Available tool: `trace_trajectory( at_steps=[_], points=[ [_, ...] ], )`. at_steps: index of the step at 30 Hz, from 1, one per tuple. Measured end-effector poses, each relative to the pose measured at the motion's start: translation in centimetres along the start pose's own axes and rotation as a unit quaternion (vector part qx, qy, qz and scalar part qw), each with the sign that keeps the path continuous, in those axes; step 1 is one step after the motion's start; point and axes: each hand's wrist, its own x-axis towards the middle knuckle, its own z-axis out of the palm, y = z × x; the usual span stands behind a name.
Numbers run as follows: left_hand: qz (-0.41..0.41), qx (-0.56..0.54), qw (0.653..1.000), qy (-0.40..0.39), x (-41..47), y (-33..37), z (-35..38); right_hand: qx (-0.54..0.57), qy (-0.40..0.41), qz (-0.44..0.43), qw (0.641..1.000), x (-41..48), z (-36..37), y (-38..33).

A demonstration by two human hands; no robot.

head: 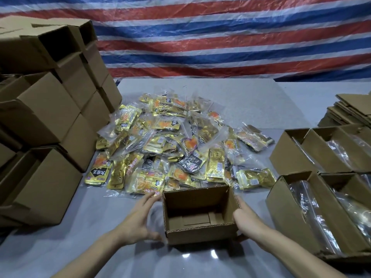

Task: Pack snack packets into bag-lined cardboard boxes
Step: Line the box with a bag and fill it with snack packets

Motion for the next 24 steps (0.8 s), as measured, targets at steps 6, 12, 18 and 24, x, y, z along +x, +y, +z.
trace_trajectory(
  at_steps=[6, 12, 18, 24],
  points=[
    [-0.138, 0.079, 0.965, 0.209, 2.3, -0.8, -1.1, -0.02, 0.02, 0.005, 1.0, 0.5, 0.1, -0.1],
    [-0.332, 0.002, 0.873, 0.357, 4.9, -0.7, -3.8, -0.025, 0.025, 0.012, 0.999, 0.1, 0.2, -0.3],
    [-0.307, 0.011, 0.915, 0.262, 5.5, -2.1, -4.4, -0.019, 0.03, 0.01, 0.999, 0.0, 0.3, -0.5],
    [-0.189, 0.057, 0.952, 0.236, 4.3, -2.6, -4.5, -0.005, 0.031, 0.029, 0.999, 0.2, 0.3, -0.9]
  ],
)
